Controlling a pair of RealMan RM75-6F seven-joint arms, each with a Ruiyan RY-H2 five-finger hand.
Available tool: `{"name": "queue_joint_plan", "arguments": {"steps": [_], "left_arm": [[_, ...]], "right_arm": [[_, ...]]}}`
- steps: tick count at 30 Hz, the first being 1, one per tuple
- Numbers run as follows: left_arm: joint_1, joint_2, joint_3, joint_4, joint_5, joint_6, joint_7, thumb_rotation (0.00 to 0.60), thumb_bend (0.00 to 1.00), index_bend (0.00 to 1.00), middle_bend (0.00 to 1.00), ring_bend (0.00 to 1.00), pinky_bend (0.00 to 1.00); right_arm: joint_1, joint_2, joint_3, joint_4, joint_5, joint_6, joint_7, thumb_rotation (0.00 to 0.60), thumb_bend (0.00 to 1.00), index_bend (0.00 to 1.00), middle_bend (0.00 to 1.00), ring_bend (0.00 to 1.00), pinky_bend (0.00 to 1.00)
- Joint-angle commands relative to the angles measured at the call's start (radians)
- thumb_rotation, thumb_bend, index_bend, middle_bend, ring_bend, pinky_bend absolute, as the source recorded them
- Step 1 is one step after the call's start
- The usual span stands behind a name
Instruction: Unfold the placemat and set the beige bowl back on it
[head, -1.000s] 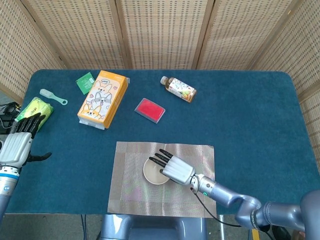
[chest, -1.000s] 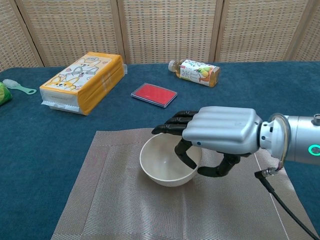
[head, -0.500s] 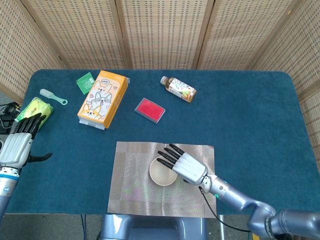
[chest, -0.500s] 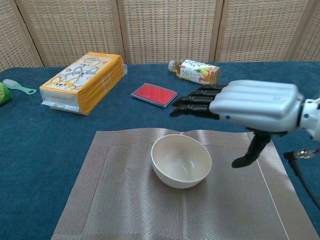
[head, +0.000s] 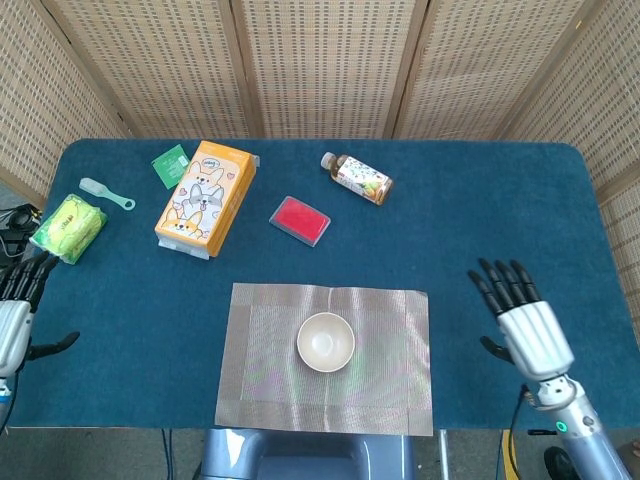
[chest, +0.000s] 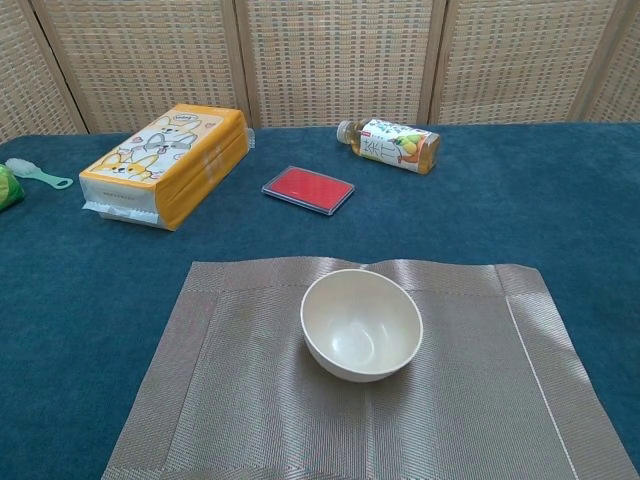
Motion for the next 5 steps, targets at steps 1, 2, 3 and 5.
{"name": "queue_joint_plan", "arguments": {"steps": [1,2,3,5], "left_arm": [[0.05,-0.021,0.029,0.035,0.042,0.061,-0.005,0.6,0.0,0.0,0.0,0.0,0.0],[0.059,-0.027,0.032,0.043,0.049,0.075,-0.003,0.6,0.0,0.0,0.0,0.0,0.0],[0.071,-0.037,0.03,0.055,0.054,0.096,0.006,0.6,0.0,0.0,0.0,0.0,0.0],[0.084,-0.055,0.024,0.074,0.057,0.122,0.019,0.6,0.0,0.0,0.0,0.0,0.0]], "right_arm": [[-0.086,-0.016,0.008,0.035,0.052,0.068,0.079,0.6,0.0,0.0,0.0,0.0,0.0],[-0.098,-0.023,0.008,0.046,0.053,0.075,0.088,0.6,0.0,0.0,0.0,0.0,0.0],[-0.112,-0.031,0.007,0.062,0.055,0.081,0.095,0.6,0.0,0.0,0.0,0.0,0.0],[-0.127,-0.039,0.006,0.078,0.054,0.084,0.099,0.6,0.0,0.0,0.0,0.0,0.0]]}}
